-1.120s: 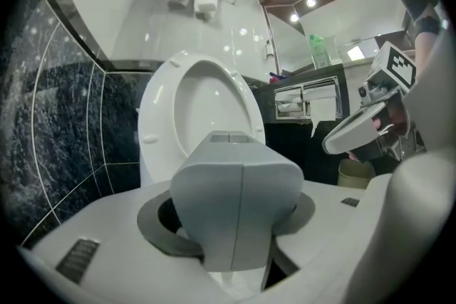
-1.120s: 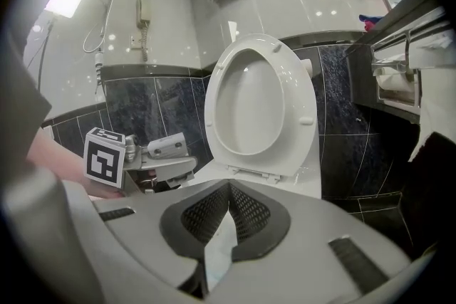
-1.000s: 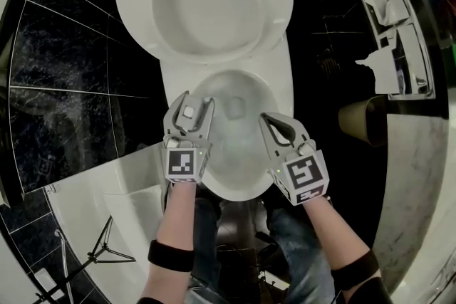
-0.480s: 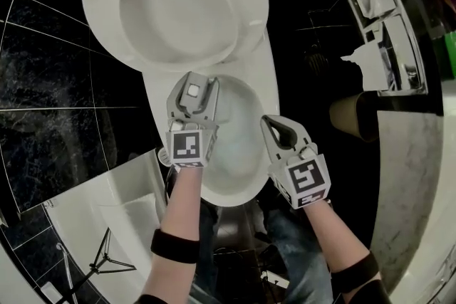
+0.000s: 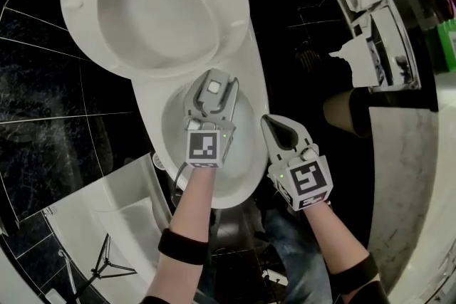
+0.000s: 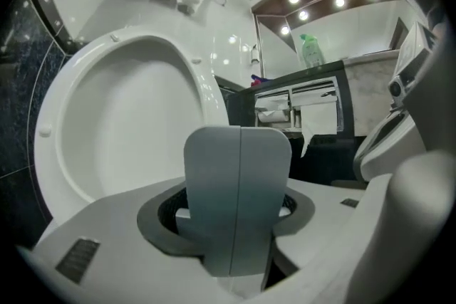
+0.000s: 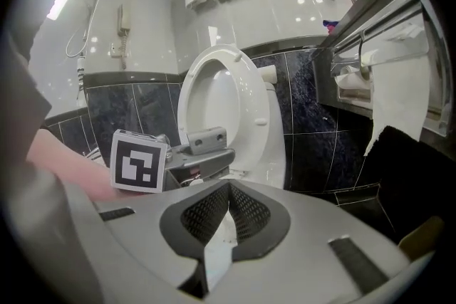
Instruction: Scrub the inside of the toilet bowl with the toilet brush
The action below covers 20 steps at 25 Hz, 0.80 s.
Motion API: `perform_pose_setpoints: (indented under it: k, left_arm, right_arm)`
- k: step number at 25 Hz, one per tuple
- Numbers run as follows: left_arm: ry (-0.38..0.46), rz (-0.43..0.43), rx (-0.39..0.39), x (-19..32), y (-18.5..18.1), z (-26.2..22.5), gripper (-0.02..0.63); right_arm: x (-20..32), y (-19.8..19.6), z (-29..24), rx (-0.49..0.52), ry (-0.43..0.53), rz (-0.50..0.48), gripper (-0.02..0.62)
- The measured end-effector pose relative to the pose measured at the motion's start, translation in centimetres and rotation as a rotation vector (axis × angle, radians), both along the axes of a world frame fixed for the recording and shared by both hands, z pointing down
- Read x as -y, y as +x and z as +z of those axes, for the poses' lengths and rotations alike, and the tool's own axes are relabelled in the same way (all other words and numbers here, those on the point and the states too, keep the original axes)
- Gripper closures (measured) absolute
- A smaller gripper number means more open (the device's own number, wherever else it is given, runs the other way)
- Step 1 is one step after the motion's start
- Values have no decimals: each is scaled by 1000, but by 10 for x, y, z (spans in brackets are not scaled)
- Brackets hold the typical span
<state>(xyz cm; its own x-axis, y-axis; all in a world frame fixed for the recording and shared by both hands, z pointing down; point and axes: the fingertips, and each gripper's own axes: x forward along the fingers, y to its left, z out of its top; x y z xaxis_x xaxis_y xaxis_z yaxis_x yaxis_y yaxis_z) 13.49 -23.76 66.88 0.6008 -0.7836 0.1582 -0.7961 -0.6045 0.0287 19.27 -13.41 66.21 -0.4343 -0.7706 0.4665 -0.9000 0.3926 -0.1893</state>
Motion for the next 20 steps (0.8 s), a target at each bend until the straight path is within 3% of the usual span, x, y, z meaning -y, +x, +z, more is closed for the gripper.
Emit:
perform_pose_setpoints:
  k: [8, 20]
  left_arm:
    - [-27, 88, -53, -41, 37, -13, 367]
    - [-160, 79, -52, -132, -2, -5, 366]
  right_arm:
    - [-10, 41, 5, -30, 8, 79, 589]
    - [-34, 26, -2, -20, -36, 74, 589]
